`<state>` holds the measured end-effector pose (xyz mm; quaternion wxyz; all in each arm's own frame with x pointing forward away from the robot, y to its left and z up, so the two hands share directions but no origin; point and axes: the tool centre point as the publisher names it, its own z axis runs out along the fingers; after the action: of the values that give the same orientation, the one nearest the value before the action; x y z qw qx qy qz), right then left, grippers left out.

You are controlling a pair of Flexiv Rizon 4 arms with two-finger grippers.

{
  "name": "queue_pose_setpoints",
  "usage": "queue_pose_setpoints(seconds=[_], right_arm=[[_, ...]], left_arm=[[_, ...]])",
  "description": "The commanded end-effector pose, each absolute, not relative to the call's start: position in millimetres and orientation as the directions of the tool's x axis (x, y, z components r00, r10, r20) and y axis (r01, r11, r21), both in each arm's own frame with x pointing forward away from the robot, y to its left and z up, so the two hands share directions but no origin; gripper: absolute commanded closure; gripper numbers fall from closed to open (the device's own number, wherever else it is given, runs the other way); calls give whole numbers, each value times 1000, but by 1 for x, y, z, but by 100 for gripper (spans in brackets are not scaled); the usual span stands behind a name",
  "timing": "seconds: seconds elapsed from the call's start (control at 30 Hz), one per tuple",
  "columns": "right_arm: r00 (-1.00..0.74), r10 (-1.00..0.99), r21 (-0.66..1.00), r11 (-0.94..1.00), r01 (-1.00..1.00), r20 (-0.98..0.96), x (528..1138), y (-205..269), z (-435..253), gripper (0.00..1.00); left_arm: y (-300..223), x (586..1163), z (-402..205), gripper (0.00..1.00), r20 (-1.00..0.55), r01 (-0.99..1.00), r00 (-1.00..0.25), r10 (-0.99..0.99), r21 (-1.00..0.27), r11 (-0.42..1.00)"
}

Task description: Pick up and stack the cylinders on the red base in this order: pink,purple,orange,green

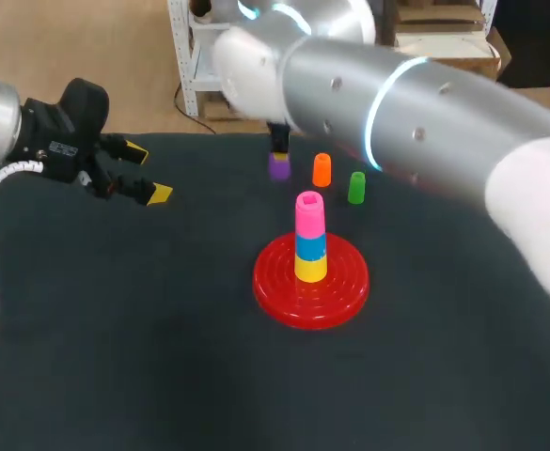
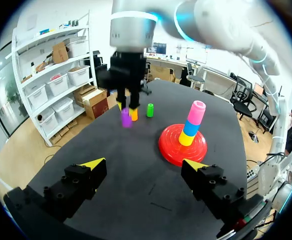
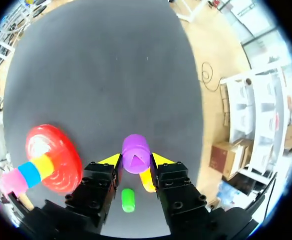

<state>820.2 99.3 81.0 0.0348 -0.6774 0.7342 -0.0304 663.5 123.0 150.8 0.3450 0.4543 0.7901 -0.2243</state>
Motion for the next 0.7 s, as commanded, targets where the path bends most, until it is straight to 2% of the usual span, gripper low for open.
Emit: queue_pose_setpoints(seconds=[0.03,0.27,0.5,0.7], right_arm=[[-18,-1000,-17,18,-1000,-16,804,106,145,100],[96,-993,-51,-92,-994,-70,740,109,188,100],[107,-990,-33,-104,-994,-95,686,98,206,100],[103,-994,4,-103,-995,-40,654,86,209,100]], left_arm=[[123,665,150,0,-748,873,-349,565,-41,485],[123,665,150,0,-748,873,-349,565,-41,485],[123,665,150,0,-748,873,-349,565,-41,485],[123,665,150,0,-748,873,-349,565,-41,485]])
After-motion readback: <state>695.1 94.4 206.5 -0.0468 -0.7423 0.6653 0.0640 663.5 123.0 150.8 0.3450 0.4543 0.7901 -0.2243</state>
